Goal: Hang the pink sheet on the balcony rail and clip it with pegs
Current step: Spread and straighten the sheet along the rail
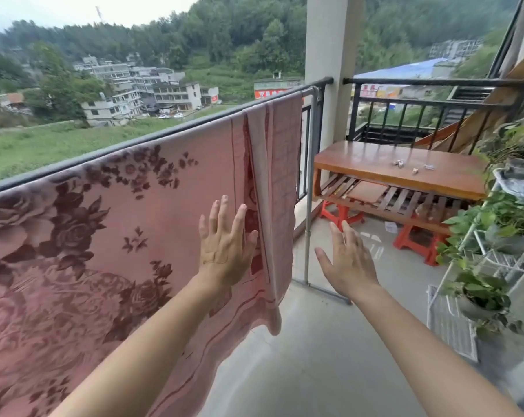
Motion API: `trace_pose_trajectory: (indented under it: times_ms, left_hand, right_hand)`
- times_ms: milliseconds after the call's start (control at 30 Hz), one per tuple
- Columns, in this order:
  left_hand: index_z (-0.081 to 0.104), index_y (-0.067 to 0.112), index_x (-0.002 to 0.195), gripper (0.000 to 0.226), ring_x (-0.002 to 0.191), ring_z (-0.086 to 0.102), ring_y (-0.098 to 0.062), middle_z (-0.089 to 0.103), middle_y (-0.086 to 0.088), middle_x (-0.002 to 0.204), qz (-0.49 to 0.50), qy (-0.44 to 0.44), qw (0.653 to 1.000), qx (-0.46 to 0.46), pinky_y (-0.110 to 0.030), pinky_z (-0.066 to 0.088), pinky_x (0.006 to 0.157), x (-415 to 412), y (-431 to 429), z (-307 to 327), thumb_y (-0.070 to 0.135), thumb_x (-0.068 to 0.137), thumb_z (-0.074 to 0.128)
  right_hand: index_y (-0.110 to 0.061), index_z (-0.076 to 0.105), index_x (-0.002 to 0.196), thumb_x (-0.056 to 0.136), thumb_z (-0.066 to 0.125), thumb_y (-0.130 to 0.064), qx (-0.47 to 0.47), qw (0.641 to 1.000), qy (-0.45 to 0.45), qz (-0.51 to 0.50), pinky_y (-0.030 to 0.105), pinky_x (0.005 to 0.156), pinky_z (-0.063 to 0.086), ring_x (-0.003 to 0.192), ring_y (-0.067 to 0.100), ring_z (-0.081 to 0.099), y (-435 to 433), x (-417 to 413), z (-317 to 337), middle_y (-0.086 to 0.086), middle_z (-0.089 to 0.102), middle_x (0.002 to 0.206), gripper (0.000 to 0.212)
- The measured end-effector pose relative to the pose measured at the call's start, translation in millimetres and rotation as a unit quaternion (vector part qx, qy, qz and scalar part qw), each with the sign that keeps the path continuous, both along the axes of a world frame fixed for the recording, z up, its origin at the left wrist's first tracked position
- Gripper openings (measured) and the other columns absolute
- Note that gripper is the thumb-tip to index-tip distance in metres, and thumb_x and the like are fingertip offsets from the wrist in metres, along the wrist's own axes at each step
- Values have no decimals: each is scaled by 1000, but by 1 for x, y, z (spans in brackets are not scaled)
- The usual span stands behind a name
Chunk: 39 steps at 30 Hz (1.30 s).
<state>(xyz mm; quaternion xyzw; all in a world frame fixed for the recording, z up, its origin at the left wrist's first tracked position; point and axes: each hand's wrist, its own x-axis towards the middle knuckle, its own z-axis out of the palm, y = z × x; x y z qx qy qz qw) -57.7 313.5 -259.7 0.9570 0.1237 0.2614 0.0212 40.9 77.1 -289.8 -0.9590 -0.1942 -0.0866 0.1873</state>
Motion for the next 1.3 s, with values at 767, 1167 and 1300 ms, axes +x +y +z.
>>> trace_pose_trajectory:
  times_ms: [767, 1167, 1300]
  left_hand:
    - [39, 12, 146, 65, 123, 47, -39, 43, -21, 145, 229, -80, 946, 217, -54, 32, 102, 396, 94, 97, 55, 97, 36]
    - [69, 18, 98, 14, 98, 61, -24, 69, 4, 99, 307, -236, 894, 225, -53, 37, 100, 465, 64, 114, 23, 98, 56]
    - [69, 17, 92, 15, 89, 60, -23, 70, 4, 89, 274, -273, 901, 196, -44, 40, 88, 506, 57, 145, 21, 95, 55]
  right_hand:
    - [-9, 21, 155, 104, 38, -44, 284, 944, 92, 139, 41, 116, 27, 144, 30, 30, 194, 501, 130, 15, 29, 157, 65]
    - [-17, 50, 96, 104, 38, -43, 421, 872, -53, 243, 33, 66, 44, 72, 19, 56, 210, 597, 129, -3, 58, 81, 30]
    - [-10, 52, 103, 104, 40, -39, 470, 858, -40, 205, 29, 69, 37, 83, 26, 59, 208, 627, 157, 3, 59, 90, 31]
